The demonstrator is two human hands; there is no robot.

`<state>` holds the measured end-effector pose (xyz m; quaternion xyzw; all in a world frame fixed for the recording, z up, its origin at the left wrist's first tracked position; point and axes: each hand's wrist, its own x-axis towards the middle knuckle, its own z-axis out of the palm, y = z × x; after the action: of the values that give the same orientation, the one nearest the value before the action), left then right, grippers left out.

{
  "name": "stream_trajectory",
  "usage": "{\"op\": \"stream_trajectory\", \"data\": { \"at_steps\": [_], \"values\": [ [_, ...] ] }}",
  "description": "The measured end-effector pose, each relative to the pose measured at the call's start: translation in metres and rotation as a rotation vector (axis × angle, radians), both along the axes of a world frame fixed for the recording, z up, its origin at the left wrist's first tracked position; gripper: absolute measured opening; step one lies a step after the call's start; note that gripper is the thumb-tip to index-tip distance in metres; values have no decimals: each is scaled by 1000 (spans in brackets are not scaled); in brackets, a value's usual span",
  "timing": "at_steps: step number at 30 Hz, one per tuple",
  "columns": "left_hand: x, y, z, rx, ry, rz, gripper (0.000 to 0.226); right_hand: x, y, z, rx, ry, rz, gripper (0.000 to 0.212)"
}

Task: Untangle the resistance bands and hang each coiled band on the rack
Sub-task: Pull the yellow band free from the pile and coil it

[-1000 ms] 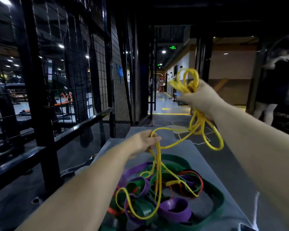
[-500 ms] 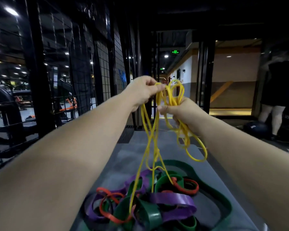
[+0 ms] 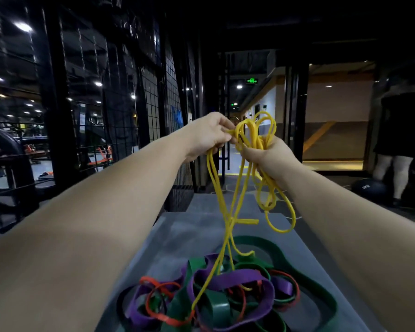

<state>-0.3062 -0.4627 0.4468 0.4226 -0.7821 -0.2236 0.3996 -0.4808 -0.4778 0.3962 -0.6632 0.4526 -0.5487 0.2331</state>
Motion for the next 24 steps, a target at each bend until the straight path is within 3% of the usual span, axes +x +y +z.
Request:
{"op": "stream_trajectory", "data": {
  "at_steps": [2,8,14,18,22,24],
  "values": [
    [2,-3,-7,-67,-89,51,25,-1,2,-1,-22,29,-26,24],
    [10,-15,-32,-78,-381,189,12,-4,7,-1,-61,64,-45,14],
    [7,-13,-17,-176,-201,197,24,5,4,-7,-46,135,-52,19],
    [1,-7,7,-299,-189,201,28,19,4,-9,-4,28,44,32],
    [7,-6,21,-356,-162,236,23,23,1,0,-33,-59,-13,12],
    [14,-5,29,-386,-177,274,25,18,2,10,-71,-86,-15,14]
  ]
}}
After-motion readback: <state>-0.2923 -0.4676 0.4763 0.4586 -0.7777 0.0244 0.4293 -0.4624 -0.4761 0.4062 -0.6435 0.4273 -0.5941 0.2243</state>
